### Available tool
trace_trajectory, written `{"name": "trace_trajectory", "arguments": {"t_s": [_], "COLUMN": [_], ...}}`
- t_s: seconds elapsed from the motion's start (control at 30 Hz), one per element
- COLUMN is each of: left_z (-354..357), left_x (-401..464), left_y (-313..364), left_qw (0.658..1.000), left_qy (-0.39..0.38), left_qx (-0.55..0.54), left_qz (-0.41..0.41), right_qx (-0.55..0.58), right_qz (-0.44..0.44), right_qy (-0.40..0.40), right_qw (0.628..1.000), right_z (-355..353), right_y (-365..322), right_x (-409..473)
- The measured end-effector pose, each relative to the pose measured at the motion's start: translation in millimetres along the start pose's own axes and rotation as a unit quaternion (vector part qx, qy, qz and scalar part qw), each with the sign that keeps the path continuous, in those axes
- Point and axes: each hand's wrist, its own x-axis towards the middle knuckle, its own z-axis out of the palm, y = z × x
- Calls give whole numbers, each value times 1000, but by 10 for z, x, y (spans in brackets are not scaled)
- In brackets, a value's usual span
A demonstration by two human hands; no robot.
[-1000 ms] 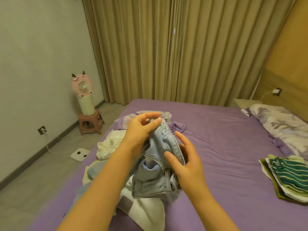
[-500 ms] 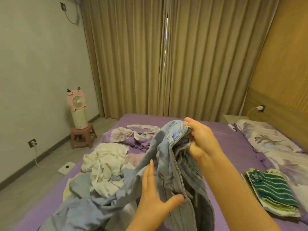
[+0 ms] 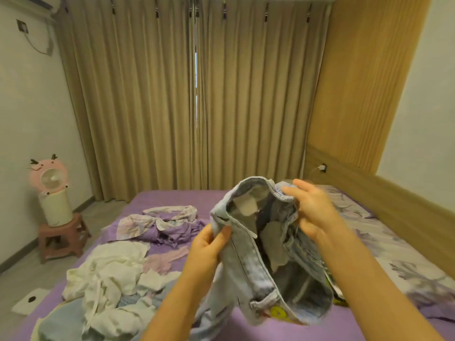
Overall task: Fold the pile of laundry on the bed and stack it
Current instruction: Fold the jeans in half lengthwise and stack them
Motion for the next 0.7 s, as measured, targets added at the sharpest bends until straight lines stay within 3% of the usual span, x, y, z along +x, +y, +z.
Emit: {"name": "trace_trajectory", "arguments": {"t_s": [0.13, 0.2, 0.27, 0.33, 0.4, 0.53, 0.6, 0.7], "left_z": [-25, -22, -35, -69, -106, -252, -380, -647], "left_x": [328, 438, 513, 571, 592, 557, 511, 397], "left_y": [403, 523, 641, 759, 858, 967, 990, 919], "left_qw": [998, 991, 984, 979, 972, 950, 950, 965], "left_qy": [-47, -70, -99, -132, -176, -255, -267, -223], "left_qx": [49, 109, 149, 157, 156, 176, 155, 126], "left_qz": [5, 12, 19, 10, -5, -37, -50, -61], "right_qx": [-188, -329, -430, -412, -338, -326, -323, -268], "right_qz": [52, 57, -2, -99, -190, -294, -321, -295], "right_qy": [-39, -99, -109, -107, -170, -284, -284, -244], "right_qw": [980, 937, 896, 899, 906, 852, 844, 884], "right_z": [-231, -290, -280, -215, -99, 252, 449, 725], "right_y": [383, 533, 549, 478, 355, 249, 304, 377], "right_x": [-199, -285, -325, -351, -390, -472, -486, -499]}}
